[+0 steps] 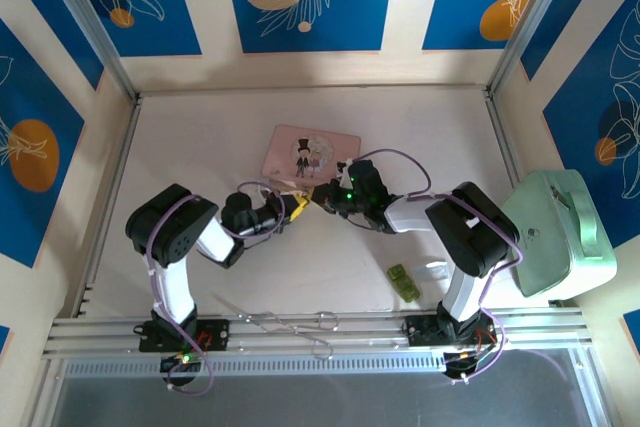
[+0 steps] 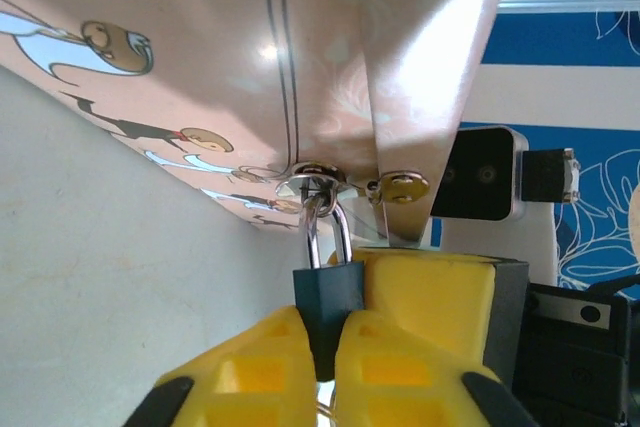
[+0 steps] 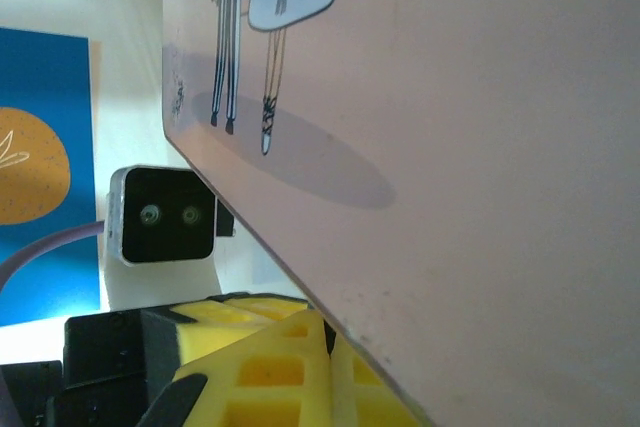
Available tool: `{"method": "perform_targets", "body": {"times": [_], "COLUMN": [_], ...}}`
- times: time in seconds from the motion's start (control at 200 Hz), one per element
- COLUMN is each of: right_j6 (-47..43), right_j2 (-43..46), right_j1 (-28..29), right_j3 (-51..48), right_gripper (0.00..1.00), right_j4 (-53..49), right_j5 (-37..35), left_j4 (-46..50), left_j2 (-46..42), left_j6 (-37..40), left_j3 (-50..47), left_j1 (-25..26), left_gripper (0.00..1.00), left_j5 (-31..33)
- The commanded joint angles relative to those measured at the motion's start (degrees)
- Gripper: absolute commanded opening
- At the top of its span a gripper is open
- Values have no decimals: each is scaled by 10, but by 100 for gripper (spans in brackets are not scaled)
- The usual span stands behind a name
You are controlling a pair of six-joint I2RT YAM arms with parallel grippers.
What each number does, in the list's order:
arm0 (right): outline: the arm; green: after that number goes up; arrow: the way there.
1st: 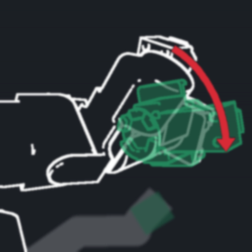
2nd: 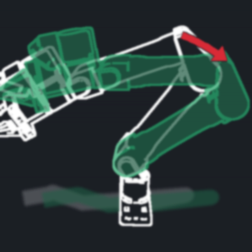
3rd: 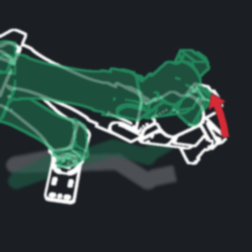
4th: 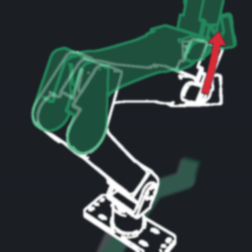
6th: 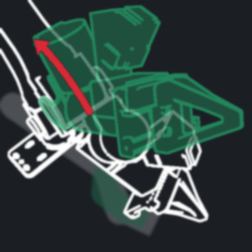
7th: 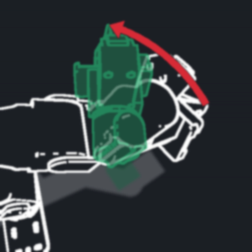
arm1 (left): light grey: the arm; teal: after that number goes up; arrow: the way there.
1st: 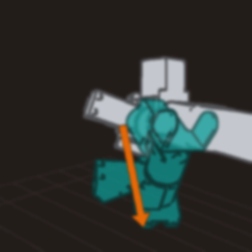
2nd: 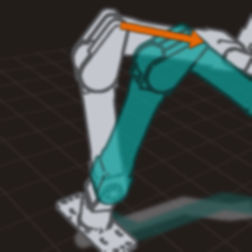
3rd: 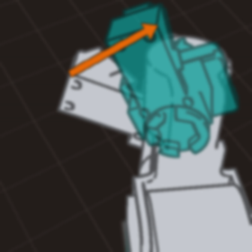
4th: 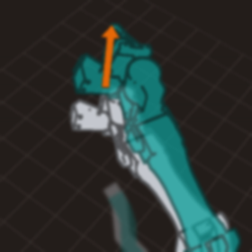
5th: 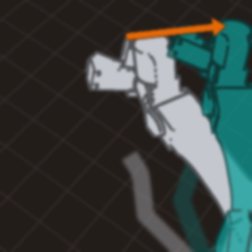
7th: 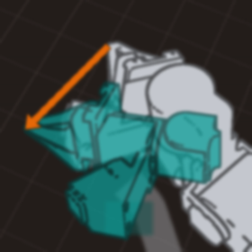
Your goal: Unlock the padlock with the key
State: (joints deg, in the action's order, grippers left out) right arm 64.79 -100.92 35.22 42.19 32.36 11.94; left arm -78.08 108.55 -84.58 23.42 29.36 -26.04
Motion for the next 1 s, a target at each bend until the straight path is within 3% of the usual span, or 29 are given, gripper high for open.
{"method": "perform_targets", "body": {"times": [0.0, 0.225, 0.305, 0.61, 0.995], "right_j6": [103, 72, 61, -18, -116], "right_j2": [-25, 16, 19, 10, 26], "right_j1": [13, -10, -18, -63, -118], "right_j3": [-44, -36, -26, 8, 67], "right_gripper": [1, 38, 42, 42, 40], "right_j4": [-165, -227, -254, -337, -444], "right_j5": [88, 83, 89, 131, 106], "left_j4": [-26, -26, -26, -26, -26], "left_j2": [15, 7, 2, 12, 3], "left_j6": [3, 16, 24, 47, 46], "left_j3": [33, 27, 25, 30, 12], "left_j1": [-4, -4, -4, -4, 10], "left_gripper": [0, 0, 0, 0, 0], "left_j5": [14, -12, -28, -108, -96]}}
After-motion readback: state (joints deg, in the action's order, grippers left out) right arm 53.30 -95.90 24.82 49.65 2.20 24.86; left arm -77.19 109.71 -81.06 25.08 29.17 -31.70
